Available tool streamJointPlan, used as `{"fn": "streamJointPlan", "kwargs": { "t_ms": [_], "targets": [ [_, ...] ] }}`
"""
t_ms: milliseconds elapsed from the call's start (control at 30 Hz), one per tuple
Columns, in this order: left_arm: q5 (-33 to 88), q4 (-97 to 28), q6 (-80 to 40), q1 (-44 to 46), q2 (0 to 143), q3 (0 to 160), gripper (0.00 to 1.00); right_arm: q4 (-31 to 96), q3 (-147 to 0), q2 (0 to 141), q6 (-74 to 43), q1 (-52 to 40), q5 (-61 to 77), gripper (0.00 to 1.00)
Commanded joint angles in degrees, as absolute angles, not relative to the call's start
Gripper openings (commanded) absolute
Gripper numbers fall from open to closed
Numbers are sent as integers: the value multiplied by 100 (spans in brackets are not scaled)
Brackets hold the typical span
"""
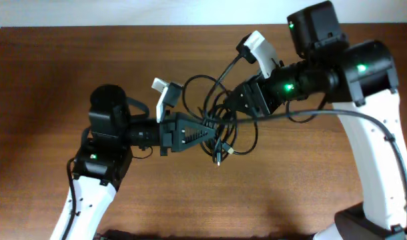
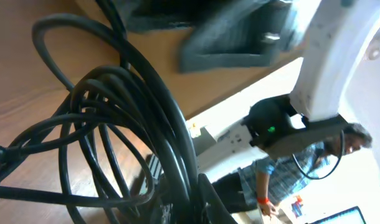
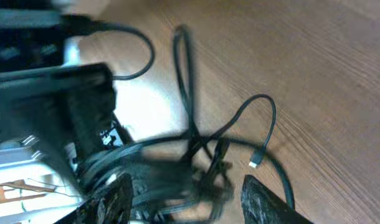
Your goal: Untangle cables
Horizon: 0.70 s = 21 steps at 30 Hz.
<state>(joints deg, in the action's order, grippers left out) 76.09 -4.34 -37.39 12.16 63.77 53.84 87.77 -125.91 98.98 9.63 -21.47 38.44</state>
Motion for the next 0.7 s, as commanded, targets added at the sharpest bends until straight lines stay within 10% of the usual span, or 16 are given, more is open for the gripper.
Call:
{"fn": "streamJointPlan", "kwargs": {
  "t_ms": [0, 100, 300, 533, 667],
  "targets": [
    [7717, -49, -3951, 1400, 6285, 5443, 8, 8766, -12654, 10208, 871, -2185, 3859, 22],
    [7714, -45, -4034, 1400, 6287, 5443, 9, 8764, -12654, 10261, 871, -2185, 3857, 4],
    [7896, -38, -4034, 1372, 6195, 5446, 13, 8565, -12654, 10261, 244, -2108, 1374, 4],
    [9019, 2838, -6241, 215, 5983, 5450, 14, 8484, -12654, 10261, 97, -814, 1306, 4],
    [9017, 2847, -6217, 165, 5977, 5448, 44, 8311, -12656, 10259, 235, -672, 3459, 4]
  ]
}}
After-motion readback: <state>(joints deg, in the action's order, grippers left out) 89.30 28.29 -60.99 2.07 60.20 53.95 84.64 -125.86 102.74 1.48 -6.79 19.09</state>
